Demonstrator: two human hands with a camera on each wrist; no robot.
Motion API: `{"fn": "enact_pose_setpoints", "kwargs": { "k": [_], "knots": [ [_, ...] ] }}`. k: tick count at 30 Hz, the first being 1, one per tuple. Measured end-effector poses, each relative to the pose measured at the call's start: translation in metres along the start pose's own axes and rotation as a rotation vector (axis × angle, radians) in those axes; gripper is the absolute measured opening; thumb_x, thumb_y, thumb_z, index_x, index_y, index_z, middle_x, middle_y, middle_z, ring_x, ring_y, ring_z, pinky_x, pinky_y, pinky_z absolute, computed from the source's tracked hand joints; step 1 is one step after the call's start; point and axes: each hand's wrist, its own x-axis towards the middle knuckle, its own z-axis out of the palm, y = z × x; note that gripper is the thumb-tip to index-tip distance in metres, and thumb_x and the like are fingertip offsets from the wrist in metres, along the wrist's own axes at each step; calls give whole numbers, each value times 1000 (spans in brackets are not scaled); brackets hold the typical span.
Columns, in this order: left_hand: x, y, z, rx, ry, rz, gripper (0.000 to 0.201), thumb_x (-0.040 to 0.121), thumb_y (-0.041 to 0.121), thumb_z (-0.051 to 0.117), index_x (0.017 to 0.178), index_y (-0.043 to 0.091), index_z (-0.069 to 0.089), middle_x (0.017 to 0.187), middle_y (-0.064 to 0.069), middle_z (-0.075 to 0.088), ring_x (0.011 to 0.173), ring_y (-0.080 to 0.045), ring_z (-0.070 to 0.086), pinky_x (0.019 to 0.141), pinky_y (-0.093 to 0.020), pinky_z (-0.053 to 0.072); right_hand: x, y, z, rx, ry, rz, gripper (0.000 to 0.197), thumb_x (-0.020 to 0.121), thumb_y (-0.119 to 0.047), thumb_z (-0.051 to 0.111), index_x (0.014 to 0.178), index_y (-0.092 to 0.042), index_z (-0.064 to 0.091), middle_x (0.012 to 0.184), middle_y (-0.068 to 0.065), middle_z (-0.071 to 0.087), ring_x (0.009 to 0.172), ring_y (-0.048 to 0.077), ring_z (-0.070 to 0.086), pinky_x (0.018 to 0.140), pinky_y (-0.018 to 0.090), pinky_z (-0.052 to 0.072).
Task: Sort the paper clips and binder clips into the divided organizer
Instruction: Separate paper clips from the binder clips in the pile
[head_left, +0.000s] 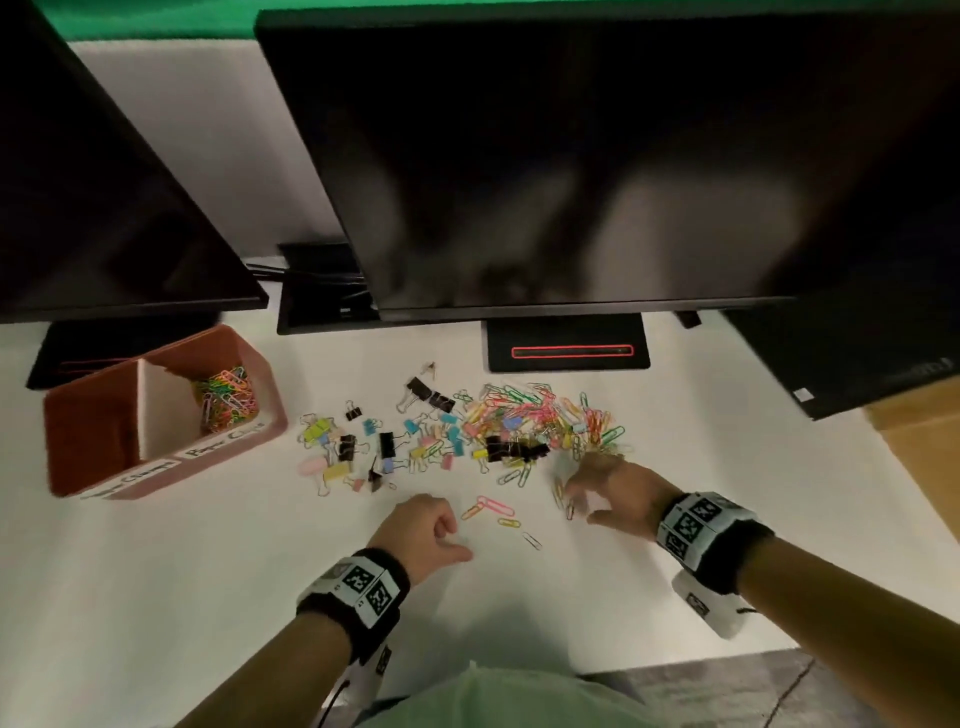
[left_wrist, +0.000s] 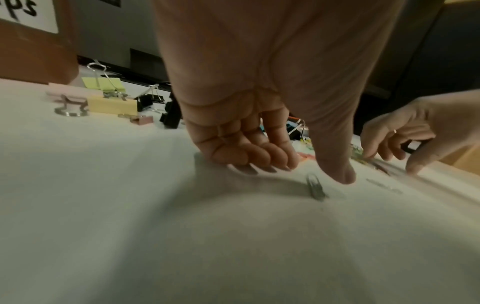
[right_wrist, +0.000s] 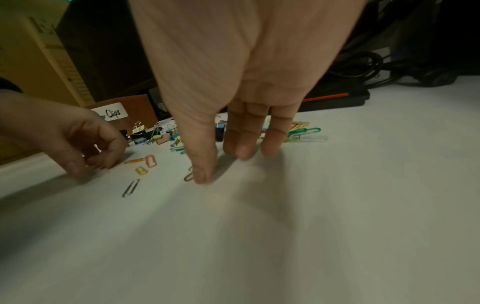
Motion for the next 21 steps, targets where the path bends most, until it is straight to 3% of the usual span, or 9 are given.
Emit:
{"fn": "enact_pose_setpoints", "kwargs": {
  "k": [5,9,13,16,21],
  "knots": [
    [0,0,11,81,24,-1,23,71,31,75,75,26,53,82,7,48,79,-13,53,73,-24,45,9,3,8,43,18,-26,38,89,-20,57,126,-29,55,121,-1,53,106,19,55,94,26,46],
    [-1,-2,13,81,36,-6,13,79,27,70,77,23,58,85,6,49,81,-13,55,77,-27,49,16,4,5,14,62,-110,21,89,-20,59,109,-20,64,106,4,59,95,21,56,86,31,50],
    [-2,2,12,100,52,27,12,81,21,66,76,23,55,82,6,50,80,-16,56,77,-28,50,20,7,6,-60,185,-200,10,84,-23,66,91,-20,72,120,7,54,113,25,52,92,36,48],
    [2,10,10,34,114,52,9,81,17,66,79,20,58,79,3,59,76,-16,58,73,-27,50,22,8,7,-61,150,-257,10,86,-19,63,87,-15,72,117,4,56,119,23,50,95,37,48],
    [14,20,13,-70,156,-26,19,81,15,67,97,19,57,75,9,57,74,-13,57,74,-25,48,25,10,13,48,166,-256,9,84,-8,61,85,-9,70,97,8,63,91,24,58,83,36,50]
  ]
}}
